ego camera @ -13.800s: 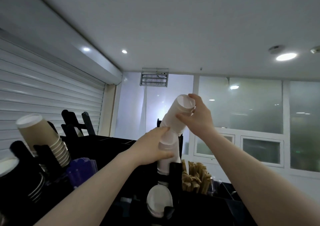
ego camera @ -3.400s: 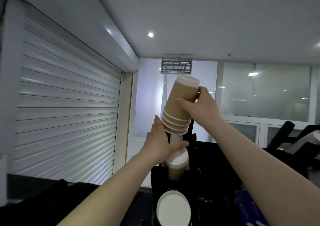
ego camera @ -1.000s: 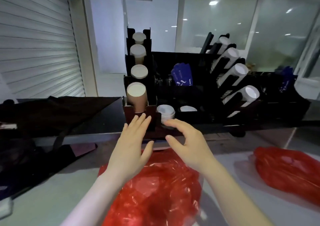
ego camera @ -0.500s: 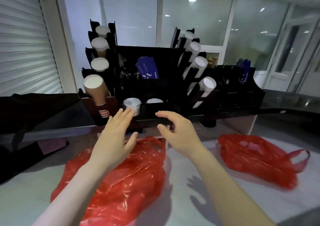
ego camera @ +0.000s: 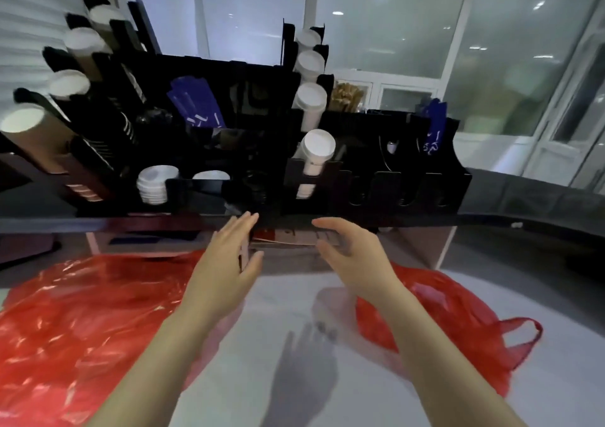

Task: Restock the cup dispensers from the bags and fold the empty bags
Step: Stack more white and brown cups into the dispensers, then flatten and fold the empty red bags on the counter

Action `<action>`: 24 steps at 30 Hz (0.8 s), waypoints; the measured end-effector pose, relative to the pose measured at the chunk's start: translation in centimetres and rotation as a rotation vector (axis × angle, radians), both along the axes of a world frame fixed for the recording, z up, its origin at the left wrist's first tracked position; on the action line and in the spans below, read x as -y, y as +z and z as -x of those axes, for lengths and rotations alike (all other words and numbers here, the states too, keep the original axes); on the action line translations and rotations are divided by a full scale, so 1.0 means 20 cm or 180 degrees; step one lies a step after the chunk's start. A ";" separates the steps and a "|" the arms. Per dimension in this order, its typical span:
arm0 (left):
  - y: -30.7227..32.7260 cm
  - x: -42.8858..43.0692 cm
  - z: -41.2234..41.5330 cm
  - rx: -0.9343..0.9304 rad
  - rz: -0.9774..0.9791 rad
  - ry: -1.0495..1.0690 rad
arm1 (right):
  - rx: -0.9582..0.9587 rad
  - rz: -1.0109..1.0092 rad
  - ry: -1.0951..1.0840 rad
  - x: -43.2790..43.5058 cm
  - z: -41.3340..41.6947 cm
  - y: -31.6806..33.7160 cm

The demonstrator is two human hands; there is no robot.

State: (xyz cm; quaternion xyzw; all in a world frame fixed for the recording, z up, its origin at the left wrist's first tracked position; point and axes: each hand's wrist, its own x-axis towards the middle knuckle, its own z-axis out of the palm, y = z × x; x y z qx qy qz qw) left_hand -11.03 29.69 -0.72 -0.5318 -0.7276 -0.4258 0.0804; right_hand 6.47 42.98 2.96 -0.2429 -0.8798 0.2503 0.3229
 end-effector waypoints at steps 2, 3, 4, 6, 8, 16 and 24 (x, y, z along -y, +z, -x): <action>-0.04 -0.07 -0.07 0.0078 0.0018 0.0084 | -0.0057 0.0069 -0.0008 -0.07 -0.09 -0.02; -0.07 -0.09 -0.09 0.0105 0.0031 0.0127 | -0.0080 0.0069 0.0003 -0.10 -0.13 -0.03; -0.10 -0.10 -0.12 0.0123 0.0040 0.0173 | -0.0078 0.0058 0.0016 -0.12 -0.16 -0.04; -0.17 -0.10 -0.15 0.0208 0.0067 0.0288 | -0.0016 0.0044 0.0019 -0.16 -0.21 -0.09; -0.26 -0.06 -0.18 0.0384 0.0160 0.0413 | 0.0067 0.0011 -0.0030 -0.18 -0.25 -0.17; -0.59 0.31 -0.20 0.0856 0.0562 0.1051 | 0.0898 0.0205 -0.0189 -0.16 -0.21 -0.66; -0.75 0.82 -0.05 0.1093 0.0726 0.1811 | 0.1320 0.0827 0.0000 0.18 -0.03 -1.11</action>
